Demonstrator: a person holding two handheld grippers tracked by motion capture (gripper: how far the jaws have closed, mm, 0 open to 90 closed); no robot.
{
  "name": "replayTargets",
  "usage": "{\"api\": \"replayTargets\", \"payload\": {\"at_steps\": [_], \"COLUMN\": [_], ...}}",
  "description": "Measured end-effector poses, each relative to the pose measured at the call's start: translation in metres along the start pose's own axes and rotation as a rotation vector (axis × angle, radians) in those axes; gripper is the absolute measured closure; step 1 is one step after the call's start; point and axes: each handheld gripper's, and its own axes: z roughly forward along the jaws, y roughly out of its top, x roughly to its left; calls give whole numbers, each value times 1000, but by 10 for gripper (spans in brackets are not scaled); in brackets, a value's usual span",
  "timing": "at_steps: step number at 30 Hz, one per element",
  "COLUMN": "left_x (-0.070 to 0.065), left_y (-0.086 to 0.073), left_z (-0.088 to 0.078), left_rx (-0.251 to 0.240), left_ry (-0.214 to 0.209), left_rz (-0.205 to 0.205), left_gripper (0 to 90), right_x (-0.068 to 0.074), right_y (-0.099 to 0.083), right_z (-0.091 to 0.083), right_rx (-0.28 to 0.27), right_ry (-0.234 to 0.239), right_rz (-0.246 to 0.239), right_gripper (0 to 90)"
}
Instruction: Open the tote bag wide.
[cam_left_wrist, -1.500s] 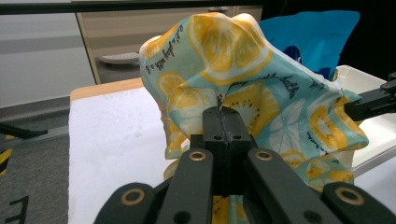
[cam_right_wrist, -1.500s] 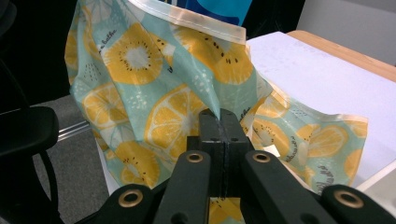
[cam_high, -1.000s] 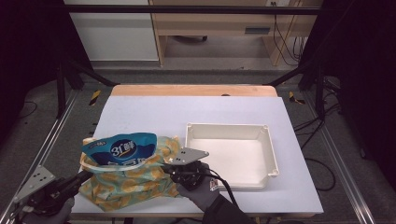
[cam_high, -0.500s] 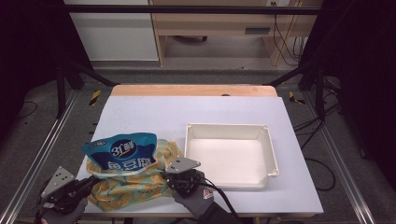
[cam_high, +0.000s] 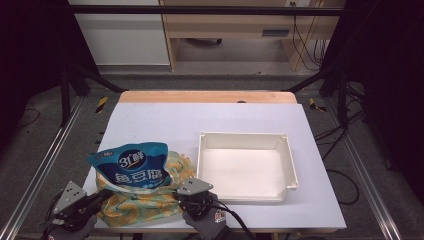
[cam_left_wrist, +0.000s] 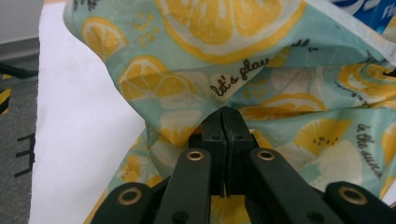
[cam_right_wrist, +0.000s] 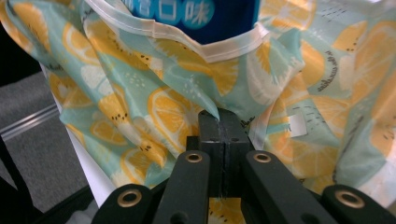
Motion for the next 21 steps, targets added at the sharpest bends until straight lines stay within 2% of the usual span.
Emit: {"api": "replayTargets", "payload": {"at_steps": [3, 9, 13, 15, 21], "left_x": [-1, 0, 1, 1, 0], "left_y": [-1, -2, -2, -2, -2], "left_z": [3, 5, 6, 6, 8], "left_rx": [30, 54, 59, 65, 81], "left_ry": [4, 5, 4, 5, 5], "left_rz": [6, -1, -2, 1, 3], "left_gripper": [893, 894, 894, 894, 897], "right_x": [3, 5, 4, 4, 4], "right_y": [-3, -9, -7, -3, 8], "right_z": [4, 9, 2, -6, -26], "right_rx": [17, 35, -4, -36, -85], "right_ry": [-5, -1, 14, 19, 6], "right_rz": [-11, -18, -22, -39, -53], "right_gripper": [897, 883, 866, 857, 844]}}
